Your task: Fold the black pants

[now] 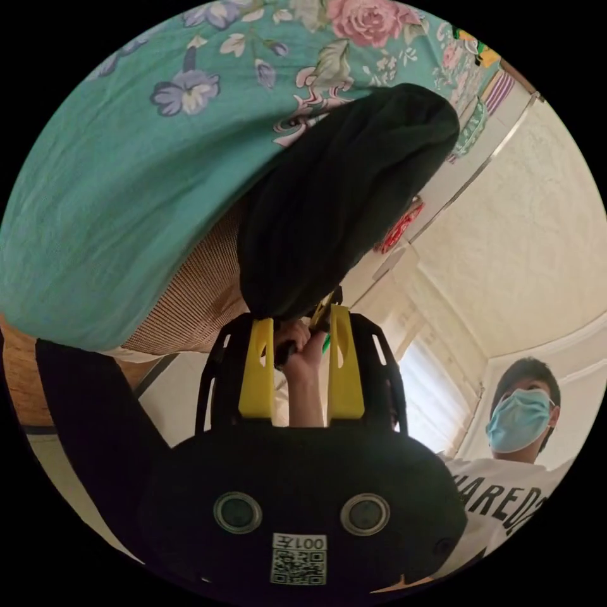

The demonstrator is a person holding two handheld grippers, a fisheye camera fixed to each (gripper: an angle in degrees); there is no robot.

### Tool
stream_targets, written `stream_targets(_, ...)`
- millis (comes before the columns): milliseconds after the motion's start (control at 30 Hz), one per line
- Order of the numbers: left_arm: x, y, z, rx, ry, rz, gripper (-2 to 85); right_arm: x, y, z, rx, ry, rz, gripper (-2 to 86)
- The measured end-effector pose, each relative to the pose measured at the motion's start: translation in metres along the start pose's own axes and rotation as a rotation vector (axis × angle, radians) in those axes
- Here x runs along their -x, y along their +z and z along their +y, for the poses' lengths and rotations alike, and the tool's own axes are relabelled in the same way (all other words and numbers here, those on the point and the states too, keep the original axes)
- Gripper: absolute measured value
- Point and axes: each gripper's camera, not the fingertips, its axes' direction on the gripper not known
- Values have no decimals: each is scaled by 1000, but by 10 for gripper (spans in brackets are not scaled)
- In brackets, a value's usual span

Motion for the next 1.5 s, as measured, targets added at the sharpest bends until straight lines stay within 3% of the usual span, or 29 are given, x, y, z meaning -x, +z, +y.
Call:
stream_targets(133, 10, -2, -23, -8, -3, 68, 127, -10, -21, 6, -34, 92, -267, 57)
stream_targets(267, 13, 6, -30, -6, 8, 162, 165, 15, -42, 41, -112, 145, -268, 35)
stream_targets(400, 21, 0, -37, -130, -9, 303, 183, 45, -59, 76, -83, 110, -249, 27)
stream_targets(600, 30, -16, -42, -171, 47, 414, 94, 76, -84, 136, -11, 8, -288, 25)
stream_targets(767, -41, 25, -38, 37, 310, 231, 64, 135, -139, 154, -108, -202, -317, 20)
stream_targets(933, -119, 182, 4, 256, 640, 165, 60, 187, -227, 126, -281, -334, -414, 11)
stream_targets(1167, -125, 442, 113, 468, 862, 227, 59, 261, -440, 45, -374, -672, -375, 11)
stream_targets(1367, -33, 644, 187, 543, 792, 208, 58, 262, -584, 0, -351, -696, -250, 11)
stream_targets(1500, 95, 738, 202, 504, 675, -71, 54, 185, -629, -13, -268, -474, -132, 9)
